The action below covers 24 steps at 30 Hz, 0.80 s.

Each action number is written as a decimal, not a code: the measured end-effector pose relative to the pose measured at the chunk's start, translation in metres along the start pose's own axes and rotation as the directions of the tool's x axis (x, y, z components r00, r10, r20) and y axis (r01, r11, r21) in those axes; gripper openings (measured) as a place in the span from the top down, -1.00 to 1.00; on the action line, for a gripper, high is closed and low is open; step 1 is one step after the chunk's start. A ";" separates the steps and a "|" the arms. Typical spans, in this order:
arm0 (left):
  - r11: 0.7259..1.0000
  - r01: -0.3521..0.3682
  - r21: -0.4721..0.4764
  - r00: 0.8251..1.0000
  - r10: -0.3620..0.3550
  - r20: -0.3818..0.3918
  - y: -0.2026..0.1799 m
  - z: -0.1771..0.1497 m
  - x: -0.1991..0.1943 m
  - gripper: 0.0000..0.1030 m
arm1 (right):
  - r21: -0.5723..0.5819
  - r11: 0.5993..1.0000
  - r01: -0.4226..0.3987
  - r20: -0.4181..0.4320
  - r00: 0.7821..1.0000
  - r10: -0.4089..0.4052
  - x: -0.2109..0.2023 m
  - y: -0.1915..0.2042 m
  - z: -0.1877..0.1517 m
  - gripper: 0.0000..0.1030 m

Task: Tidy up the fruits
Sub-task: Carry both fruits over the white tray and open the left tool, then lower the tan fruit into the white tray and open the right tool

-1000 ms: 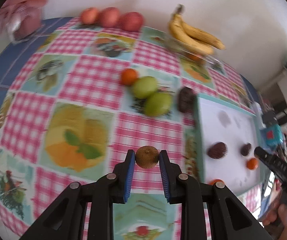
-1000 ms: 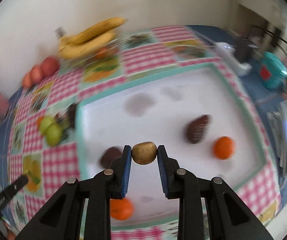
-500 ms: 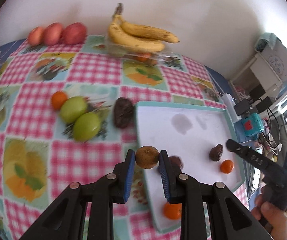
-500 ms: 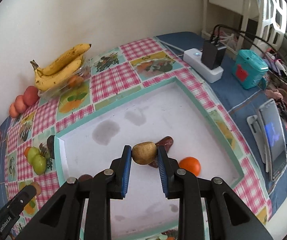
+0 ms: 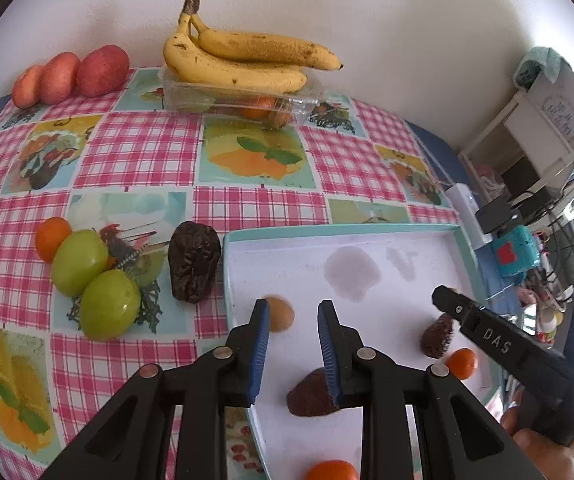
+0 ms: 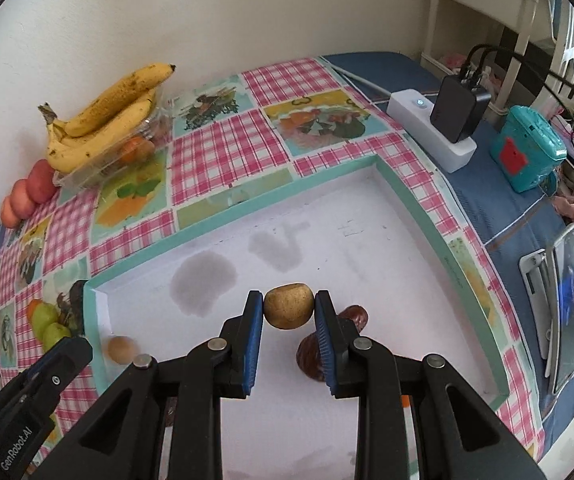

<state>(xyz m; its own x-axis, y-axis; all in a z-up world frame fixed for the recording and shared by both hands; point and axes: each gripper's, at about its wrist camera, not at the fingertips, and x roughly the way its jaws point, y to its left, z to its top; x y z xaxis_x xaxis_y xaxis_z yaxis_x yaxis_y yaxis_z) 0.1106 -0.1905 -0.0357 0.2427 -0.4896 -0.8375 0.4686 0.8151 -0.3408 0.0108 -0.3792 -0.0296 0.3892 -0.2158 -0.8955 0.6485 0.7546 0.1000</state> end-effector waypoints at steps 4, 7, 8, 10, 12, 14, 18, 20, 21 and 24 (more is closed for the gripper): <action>1.000 0.009 -0.013 1.000 -0.009 -0.019 0.000 0.002 0.009 0.49 | 0.008 1.000 0.009 -0.021 1.000 -0.009 0.012 -0.003 0.005 0.47; 1.000 0.002 -0.004 1.000 -0.002 -0.014 -0.001 0.003 0.010 0.49 | 0.004 1.000 0.009 -0.026 1.000 -0.009 0.018 -0.002 0.009 0.47; 1.000 0.000 -0.001 1.000 0.000 -0.015 -0.001 0.004 0.010 0.49 | 0.004 1.000 0.009 -0.029 1.000 -0.009 0.020 -0.001 0.010 0.47; 1.000 -0.004 -0.008 1.000 0.004 -0.013 0.001 0.006 0.010 0.49 | 0.005 1.000 0.008 -0.036 0.999 -0.008 0.025 -0.001 0.011 0.47; 1.000 -0.006 -0.021 1.000 0.006 -0.011 0.004 0.006 0.008 0.49 | 0.001 1.000 0.011 -0.045 0.999 -0.011 0.030 0.000 0.012 0.47; 0.999 -0.013 -0.029 1.000 0.013 -0.006 0.008 0.008 0.006 0.49 | 0.001 1.000 0.013 -0.052 0.999 -0.013 0.034 0.001 0.013 0.47; 0.999 -0.023 -0.039 1.000 0.023 0.004 0.013 0.011 0.000 0.49 | -0.003 1.000 0.012 -0.062 0.998 -0.013 0.039 0.002 0.013 0.47; 0.999 -0.025 -0.043 1.000 0.026 0.008 0.014 0.012 -0.002 0.49 | -0.008 1.000 0.014 -0.070 0.997 -0.015 0.042 0.003 0.013 0.47; 0.999 -0.028 -0.045 1.000 0.029 0.008 0.014 0.013 -0.003 0.49 | -0.010 1.000 0.016 -0.071 0.997 -0.017 0.043 0.003 0.013 0.47; 0.998 -0.039 -0.049 0.999 0.040 0.006 0.016 0.013 -0.006 0.48 | -0.011 1.000 0.017 -0.071 0.997 -0.018 0.043 0.003 0.013 0.47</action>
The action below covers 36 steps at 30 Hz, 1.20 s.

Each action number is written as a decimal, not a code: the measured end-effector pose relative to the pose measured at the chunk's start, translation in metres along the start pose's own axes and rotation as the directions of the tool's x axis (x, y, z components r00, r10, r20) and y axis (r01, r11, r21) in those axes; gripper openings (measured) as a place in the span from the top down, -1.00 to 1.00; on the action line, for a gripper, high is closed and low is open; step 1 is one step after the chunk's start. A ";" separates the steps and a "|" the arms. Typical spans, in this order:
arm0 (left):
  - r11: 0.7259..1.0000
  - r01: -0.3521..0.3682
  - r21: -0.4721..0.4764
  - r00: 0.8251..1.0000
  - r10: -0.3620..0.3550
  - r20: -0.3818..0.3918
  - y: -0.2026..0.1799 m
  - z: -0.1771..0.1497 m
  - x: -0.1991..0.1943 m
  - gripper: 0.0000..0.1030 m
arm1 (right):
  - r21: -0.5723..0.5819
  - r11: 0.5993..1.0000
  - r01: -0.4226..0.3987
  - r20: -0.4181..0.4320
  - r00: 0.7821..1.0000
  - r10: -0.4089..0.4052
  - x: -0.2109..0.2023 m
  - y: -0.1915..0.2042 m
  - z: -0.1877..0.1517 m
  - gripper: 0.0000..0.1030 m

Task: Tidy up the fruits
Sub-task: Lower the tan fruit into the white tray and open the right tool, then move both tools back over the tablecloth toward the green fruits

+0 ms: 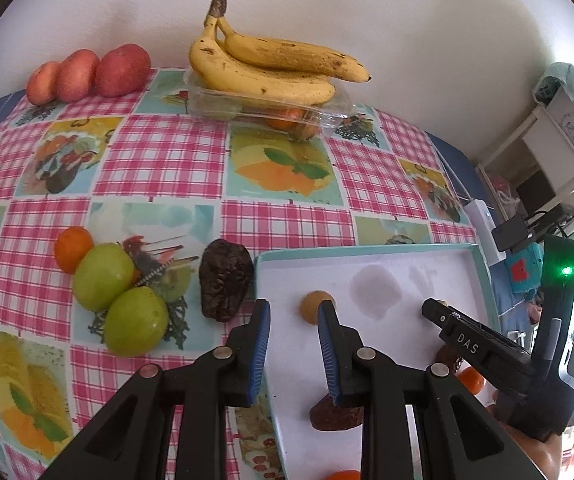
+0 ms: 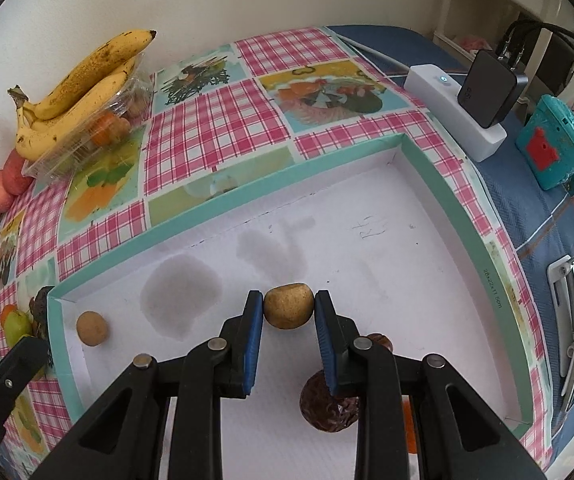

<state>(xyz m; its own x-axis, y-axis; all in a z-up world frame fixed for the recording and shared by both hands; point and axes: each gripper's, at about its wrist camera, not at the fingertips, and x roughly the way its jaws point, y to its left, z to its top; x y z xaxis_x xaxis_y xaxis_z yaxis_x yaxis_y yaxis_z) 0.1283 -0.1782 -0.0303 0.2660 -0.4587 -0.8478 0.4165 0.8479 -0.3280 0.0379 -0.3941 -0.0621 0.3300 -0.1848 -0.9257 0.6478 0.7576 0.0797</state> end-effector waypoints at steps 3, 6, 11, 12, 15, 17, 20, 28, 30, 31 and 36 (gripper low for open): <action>1.000 -0.014 -0.011 1.000 0.014 -0.001 0.004 0.001 -0.003 0.47 | -0.004 1.000 0.002 0.000 1.000 -0.002 0.000 0.000 0.000 0.47; 0.999 -0.043 -0.011 0.999 0.043 -0.002 0.007 0.002 -0.006 0.47 | -0.014 1.000 0.011 -0.004 1.000 -0.011 0.000 0.002 0.001 0.47; 0.995 -0.086 -0.041 0.996 0.085 -0.017 0.020 0.004 -0.010 0.44 | -0.035 0.999 0.020 -0.015 1.000 -0.020 -0.002 0.005 0.001 -0.05; 0.994 -0.102 -0.049 0.995 0.101 -0.025 0.023 0.005 -0.010 0.36 | -0.035 0.999 0.022 -0.013 1.000 -0.023 -0.004 0.006 0.002 -0.29; 0.986 -0.153 -0.072 0.988 0.150 -0.040 0.037 0.005 -0.010 -0.55 | -0.044 0.999 0.026 -0.005 1.000 -0.026 -0.009 0.008 0.004 -0.51; 0.976 -0.195 -0.095 0.981 0.193 -0.035 0.049 0.006 -0.014 -0.64 | -0.059 0.997 0.040 0.005 0.999 -0.040 -0.013 0.011 0.004 -0.65; 0.960 -0.248 -0.132 0.969 0.246 -0.029 0.066 0.008 -0.021 -0.75 | -0.084 0.995 0.049 0.016 0.999 -0.048 -0.018 0.016 0.004 -0.69; 0.912 -0.362 -0.192 0.926 0.376 0.036 0.102 0.016 -0.051 -1.00 | -0.111 0.994 0.024 0.033 0.999 -0.020 -0.034 0.031 0.003 -0.71; 0.905 -0.371 -0.208 0.919 0.390 0.055 0.110 0.017 -0.063 -1.00 | -0.129 0.991 0.028 0.055 0.998 -0.021 -0.042 0.039 0.002 -0.71; 0.904 -0.372 -0.212 0.918 0.392 0.062 0.112 0.019 -0.066 -1.00 | -0.137 0.990 0.024 0.066 0.998 -0.015 -0.046 0.043 0.002 -0.71; 0.887 -0.415 -0.205 0.892 0.441 0.104 0.121 0.022 -0.091 -1.00 | -0.152 0.987 -0.053 0.101 0.993 0.069 -0.060 0.067 0.001 -0.71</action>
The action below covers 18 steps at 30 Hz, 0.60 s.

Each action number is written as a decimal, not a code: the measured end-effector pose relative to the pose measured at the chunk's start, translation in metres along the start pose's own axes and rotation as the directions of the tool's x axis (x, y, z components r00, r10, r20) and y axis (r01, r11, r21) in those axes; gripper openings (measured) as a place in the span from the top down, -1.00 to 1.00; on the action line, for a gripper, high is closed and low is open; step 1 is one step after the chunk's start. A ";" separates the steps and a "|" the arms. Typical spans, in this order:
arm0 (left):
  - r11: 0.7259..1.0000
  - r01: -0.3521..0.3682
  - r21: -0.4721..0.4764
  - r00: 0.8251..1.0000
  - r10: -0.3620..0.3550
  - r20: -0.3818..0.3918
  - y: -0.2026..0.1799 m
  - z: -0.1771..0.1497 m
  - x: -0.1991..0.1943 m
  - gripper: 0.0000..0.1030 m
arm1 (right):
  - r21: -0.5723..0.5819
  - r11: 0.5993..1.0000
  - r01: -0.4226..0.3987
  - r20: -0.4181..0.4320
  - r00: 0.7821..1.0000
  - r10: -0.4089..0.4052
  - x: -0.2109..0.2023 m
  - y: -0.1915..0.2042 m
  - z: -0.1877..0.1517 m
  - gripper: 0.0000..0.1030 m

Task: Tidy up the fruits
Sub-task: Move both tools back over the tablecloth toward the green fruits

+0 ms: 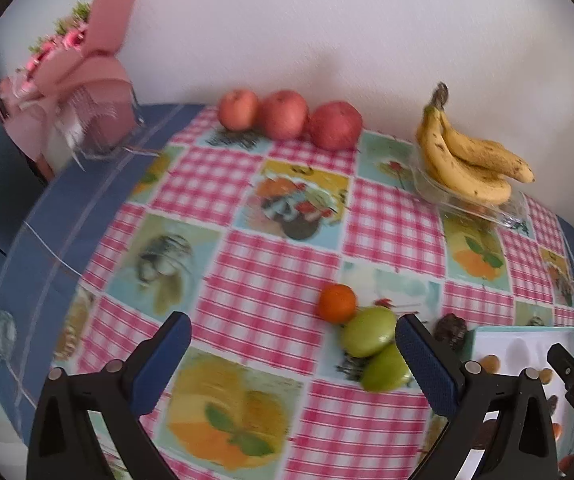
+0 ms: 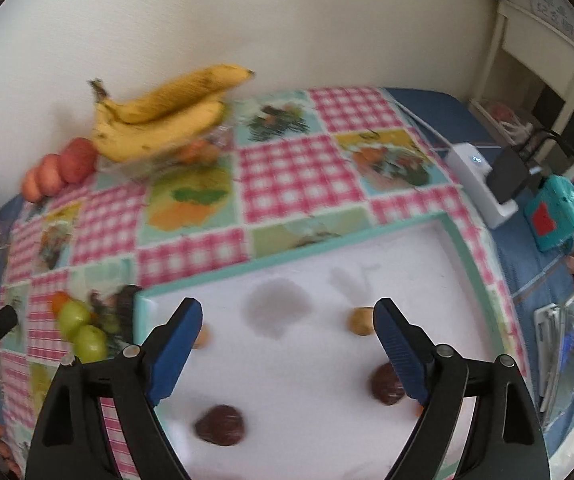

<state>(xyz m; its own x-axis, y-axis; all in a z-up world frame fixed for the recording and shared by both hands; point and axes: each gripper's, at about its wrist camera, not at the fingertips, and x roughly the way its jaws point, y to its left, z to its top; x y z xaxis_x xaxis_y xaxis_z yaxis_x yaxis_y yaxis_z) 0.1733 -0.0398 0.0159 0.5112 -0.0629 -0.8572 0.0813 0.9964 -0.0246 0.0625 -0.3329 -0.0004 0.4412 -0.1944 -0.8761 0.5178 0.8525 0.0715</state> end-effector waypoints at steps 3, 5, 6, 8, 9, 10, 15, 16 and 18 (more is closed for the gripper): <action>1.000 -0.021 -0.017 0.999 0.021 0.026 0.014 0.003 -0.007 -1.00 | -0.019 0.999 -0.033 -0.008 0.999 0.033 0.000 0.020 0.000 -0.71; 0.999 -0.035 -0.032 0.999 0.036 0.030 0.025 0.005 -0.010 -1.00 | -0.047 0.999 -0.019 -0.024 1.000 0.018 0.002 0.034 0.000 -0.71; 0.998 -0.040 -0.039 0.999 0.041 0.033 0.030 0.006 -0.011 -1.00 | -0.062 0.998 -0.019 -0.037 0.999 0.016 0.003 0.042 -0.001 -0.71; 0.997 -0.050 -0.059 0.998 0.052 0.039 0.042 0.007 -0.013 -1.00 | -0.089 0.995 -0.041 -0.057 0.998 0.036 0.008 0.058 -0.005 -0.71; 0.996 -0.053 -0.065 0.998 0.056 0.041 0.046 0.007 -0.014 -1.00 | -0.099 0.994 -0.049 -0.064 0.997 0.043 0.010 0.064 -0.007 -0.71; 0.996 -0.056 -0.074 0.997 0.059 0.045 0.051 0.007 -0.015 -1.00 | -0.116 0.992 -0.057 -0.072 0.996 0.049 0.012 0.073 -0.010 -0.71; 0.992 -0.088 -0.096 0.995 0.092 0.041 0.072 0.007 -0.016 -1.00 | -0.161 0.981 -0.112 -0.083 0.992 0.100 0.014 0.109 -0.019 -0.71; 0.990 -0.093 -0.102 0.994 0.097 0.041 0.075 0.007 -0.016 -1.00 | -0.165 0.979 -0.120 -0.086 0.990 0.107 0.014 0.115 -0.021 -0.71; 0.989 -0.094 -0.118 0.994 0.099 0.040 0.082 0.008 -0.015 -1.00 | -0.182 0.974 -0.138 -0.099 0.988 0.121 0.016 0.125 -0.022 -0.71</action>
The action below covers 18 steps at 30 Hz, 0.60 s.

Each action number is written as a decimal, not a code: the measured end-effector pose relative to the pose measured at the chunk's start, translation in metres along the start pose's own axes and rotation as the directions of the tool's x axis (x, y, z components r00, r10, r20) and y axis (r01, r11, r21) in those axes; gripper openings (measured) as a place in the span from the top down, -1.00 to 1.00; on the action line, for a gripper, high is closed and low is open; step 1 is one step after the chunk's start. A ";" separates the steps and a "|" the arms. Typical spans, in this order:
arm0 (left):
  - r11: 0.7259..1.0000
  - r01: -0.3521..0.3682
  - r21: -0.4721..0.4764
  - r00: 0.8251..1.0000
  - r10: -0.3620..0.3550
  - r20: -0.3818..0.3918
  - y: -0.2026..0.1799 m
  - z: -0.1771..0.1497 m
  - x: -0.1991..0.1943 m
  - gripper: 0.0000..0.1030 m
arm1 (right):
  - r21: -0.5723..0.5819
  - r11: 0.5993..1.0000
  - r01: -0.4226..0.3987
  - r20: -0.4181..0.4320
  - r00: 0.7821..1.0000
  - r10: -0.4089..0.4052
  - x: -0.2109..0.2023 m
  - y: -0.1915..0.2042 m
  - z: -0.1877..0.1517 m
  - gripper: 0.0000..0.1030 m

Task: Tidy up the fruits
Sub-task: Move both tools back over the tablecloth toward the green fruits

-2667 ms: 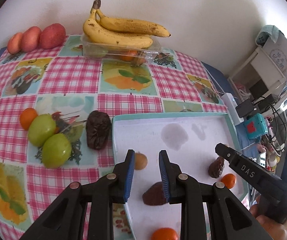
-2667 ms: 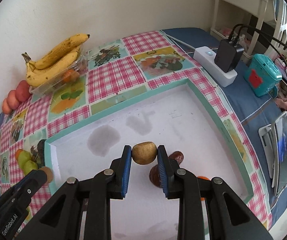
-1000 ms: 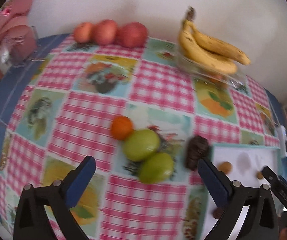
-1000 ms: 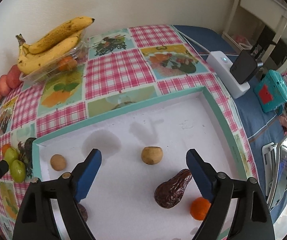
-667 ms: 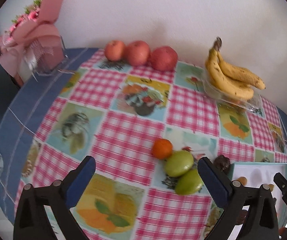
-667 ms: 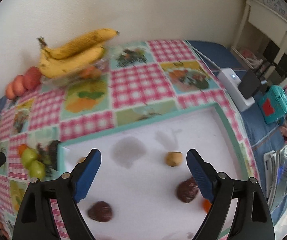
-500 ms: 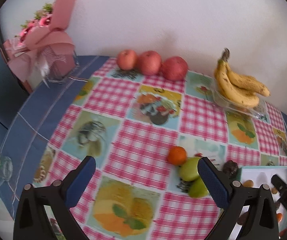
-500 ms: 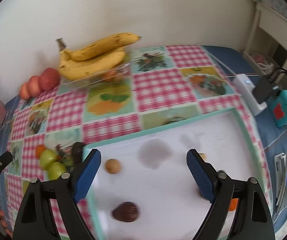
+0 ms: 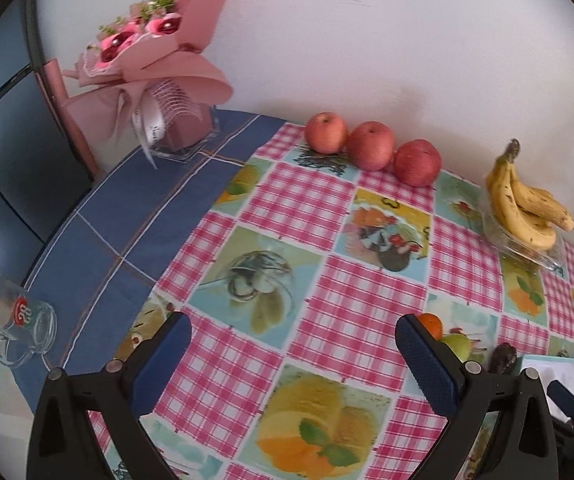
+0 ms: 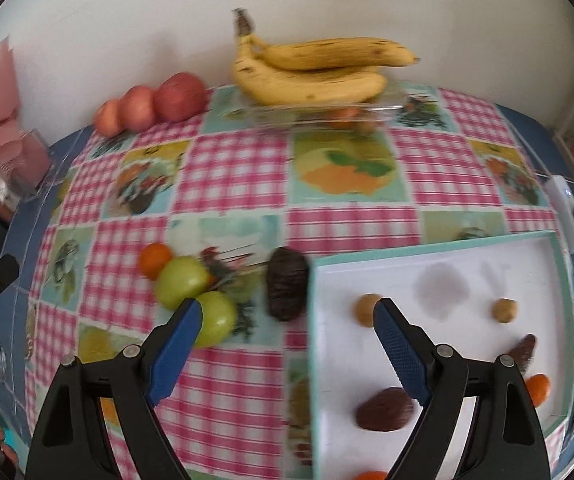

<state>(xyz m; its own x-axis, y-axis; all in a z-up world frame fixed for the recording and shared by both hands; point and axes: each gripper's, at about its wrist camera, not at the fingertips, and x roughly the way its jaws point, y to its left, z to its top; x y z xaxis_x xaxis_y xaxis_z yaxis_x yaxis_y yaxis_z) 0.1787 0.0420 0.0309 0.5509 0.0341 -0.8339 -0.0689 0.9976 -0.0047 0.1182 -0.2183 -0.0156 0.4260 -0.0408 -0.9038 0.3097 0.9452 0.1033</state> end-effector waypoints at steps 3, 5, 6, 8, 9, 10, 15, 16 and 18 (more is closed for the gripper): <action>1.000 0.014 -0.020 1.000 -0.014 -0.009 0.006 0.000 0.003 -1.00 | -0.034 0.999 -0.002 -0.003 1.000 0.002 0.001 0.015 0.000 -0.71; 1.000 0.018 -0.021 1.000 -0.018 -0.015 0.005 0.000 0.006 -1.00 | -0.057 0.998 -0.006 0.001 1.000 0.006 0.000 0.023 -0.001 -0.71; 1.000 0.020 -0.022 1.000 -0.021 -0.018 0.005 0.000 0.007 -1.00 | -0.063 0.998 -0.008 0.004 1.000 0.008 -0.001 0.025 -0.001 -0.71; 0.999 0.033 -0.018 0.999 -0.034 -0.037 0.001 -0.003 0.012 -1.00 | -0.072 0.997 -0.014 0.009 1.000 0.015 -0.002 0.029 -0.001 -0.71; 0.999 0.039 -0.014 0.998 -0.039 -0.047 0.000 -0.004 0.015 -1.00 | -0.075 0.997 -0.019 0.011 1.000 0.020 -0.002 0.030 0.000 -0.71; 0.999 0.043 -0.007 0.997 -0.043 -0.059 -0.003 -0.006 0.019 -1.00 | -0.081 0.997 -0.020 0.010 1.000 0.021 -0.001 0.032 0.000 -0.71; 0.999 0.030 0.039 0.993 -0.025 -0.119 -0.014 -0.015 0.038 -1.00 | -0.096 0.995 -0.026 -0.013 1.000 0.025 0.008 0.036 -0.002 -0.71; 0.999 0.031 0.039 0.991 -0.026 -0.131 -0.015 -0.017 0.042 -1.00 | -0.099 0.995 -0.030 -0.020 0.999 0.028 0.010 0.037 -0.002 -0.71; 0.999 0.046 0.029 0.987 -0.041 -0.158 -0.015 -0.020 0.049 -1.00 | -0.104 0.994 -0.033 -0.042 0.999 0.029 0.017 0.039 -0.004 -0.71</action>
<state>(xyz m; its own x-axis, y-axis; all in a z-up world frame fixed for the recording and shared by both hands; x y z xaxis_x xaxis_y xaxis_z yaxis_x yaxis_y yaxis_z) 0.1901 0.0279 -0.0209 0.4148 -0.0170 -0.9098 -0.0192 0.9994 -0.0274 0.1343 -0.1813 -0.0286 0.3984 0.0004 -0.9172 0.2055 0.9746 0.0896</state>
